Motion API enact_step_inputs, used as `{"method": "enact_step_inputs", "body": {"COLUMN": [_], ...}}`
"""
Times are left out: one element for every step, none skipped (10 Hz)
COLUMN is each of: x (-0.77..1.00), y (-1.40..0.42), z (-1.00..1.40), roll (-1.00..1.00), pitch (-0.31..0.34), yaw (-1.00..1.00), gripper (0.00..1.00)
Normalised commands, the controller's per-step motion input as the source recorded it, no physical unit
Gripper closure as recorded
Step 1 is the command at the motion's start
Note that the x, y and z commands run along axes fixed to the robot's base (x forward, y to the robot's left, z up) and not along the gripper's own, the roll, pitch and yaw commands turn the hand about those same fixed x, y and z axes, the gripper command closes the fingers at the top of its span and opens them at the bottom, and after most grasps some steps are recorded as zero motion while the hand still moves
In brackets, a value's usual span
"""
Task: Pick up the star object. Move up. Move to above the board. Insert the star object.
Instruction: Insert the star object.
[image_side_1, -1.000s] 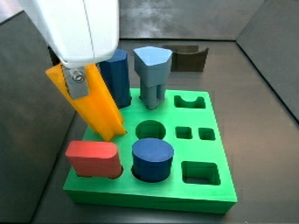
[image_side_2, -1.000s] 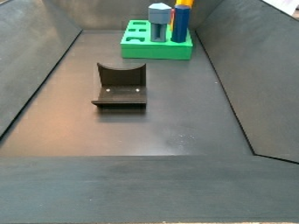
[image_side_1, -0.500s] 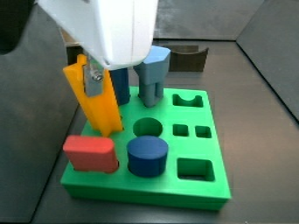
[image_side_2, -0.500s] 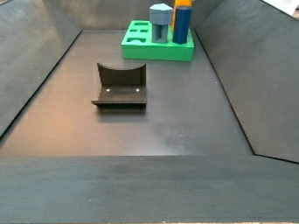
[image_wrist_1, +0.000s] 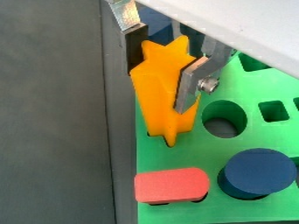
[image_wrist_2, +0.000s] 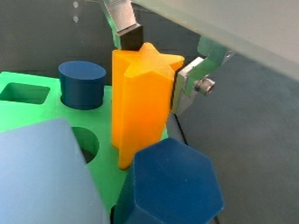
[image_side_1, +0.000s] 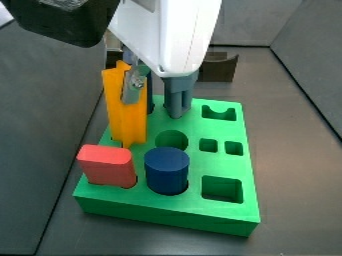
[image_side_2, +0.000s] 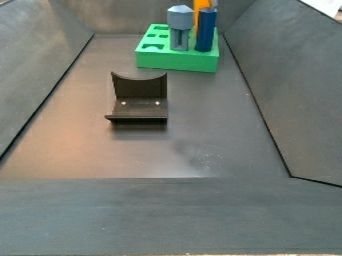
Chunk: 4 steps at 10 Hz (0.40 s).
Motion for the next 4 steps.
{"method": "enact_step_inputs", "body": {"x": [-0.07, -0.12, 0.0, 0.0], "y": [0.08, 0.15, 0.08, 0.0], "z": [-0.63, -0.84, -0.34, 0.0], "roll": [-0.15, -0.13, -0.19, 0.0], "pitch": [-0.233, -0.134, -0.06, 0.0], "yaw": [0.0, 0.0, 0.0, 0.0], "gripper": [1.0, 1.0, 1.0, 1.0]}}
